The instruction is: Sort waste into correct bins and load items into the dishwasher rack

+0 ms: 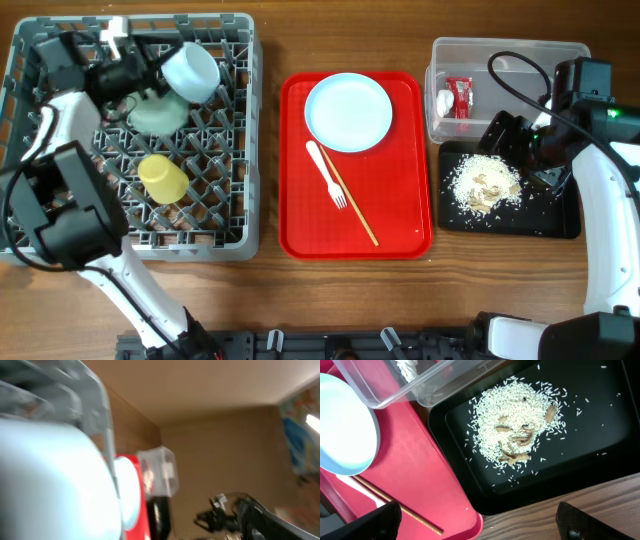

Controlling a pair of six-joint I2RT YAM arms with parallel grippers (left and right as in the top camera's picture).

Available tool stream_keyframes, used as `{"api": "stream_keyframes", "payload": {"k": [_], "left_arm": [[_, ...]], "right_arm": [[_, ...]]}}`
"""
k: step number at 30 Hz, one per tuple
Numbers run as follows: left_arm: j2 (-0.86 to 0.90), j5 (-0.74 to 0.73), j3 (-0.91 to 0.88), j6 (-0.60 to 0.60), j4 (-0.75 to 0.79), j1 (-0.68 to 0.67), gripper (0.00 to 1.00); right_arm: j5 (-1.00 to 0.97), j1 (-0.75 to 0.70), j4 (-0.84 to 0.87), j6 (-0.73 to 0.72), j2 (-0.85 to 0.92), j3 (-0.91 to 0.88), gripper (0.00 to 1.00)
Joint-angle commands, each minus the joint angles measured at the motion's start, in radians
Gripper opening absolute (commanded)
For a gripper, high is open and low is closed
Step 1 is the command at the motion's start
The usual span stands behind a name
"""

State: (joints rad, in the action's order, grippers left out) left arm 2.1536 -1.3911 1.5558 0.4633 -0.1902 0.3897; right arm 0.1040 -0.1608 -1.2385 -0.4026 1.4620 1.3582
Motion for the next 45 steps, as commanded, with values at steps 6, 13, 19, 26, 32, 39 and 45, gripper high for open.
{"api": "stream_keyframes", "payload": {"k": [6, 13, 19, 26, 32, 39, 45], "left_arm": [[-0.163, 0.18, 0.0, 0.016, -0.039, 0.034, 1.0], [-0.241, 0.233, 0.0, -0.013, -0.14, 0.017, 0.99], [-0.364, 0.568, 0.0, -0.203, -0.41, -0.095, 1.0], [-0.483, 0.91, 0.0, -0.225, -0.54, -0.386, 1.0], [-0.466, 1.074, 0.0, -0.17, -0.626, -0.655, 1.0], [-0.388, 1.225, 0.0, 0.13, -0.76, -0.855, 1.0], [-0.303, 1.231, -0.017, 0.266, -0.779, -0.936, 1.0]], "right_arm": [[0.009, -0.002, -0.004, 0.01, -0.022, 0.009, 1.0], [0.009, -0.002, -0.003, 0.01, -0.022, 0.009, 1.0], [0.009, -0.002, -0.001, 0.01, -0.022, 0.009, 1.0], [0.009, -0.002, -0.001, 0.01, -0.022, 0.009, 1.0], [0.009, -0.002, -0.001, 0.01, -0.022, 0.009, 1.0], [0.009, -0.002, -0.001, 0.014, -0.022, 0.009, 1.0], [0.009, -0.002, -0.005, 0.022, -0.022, 0.009, 1.0]]}}
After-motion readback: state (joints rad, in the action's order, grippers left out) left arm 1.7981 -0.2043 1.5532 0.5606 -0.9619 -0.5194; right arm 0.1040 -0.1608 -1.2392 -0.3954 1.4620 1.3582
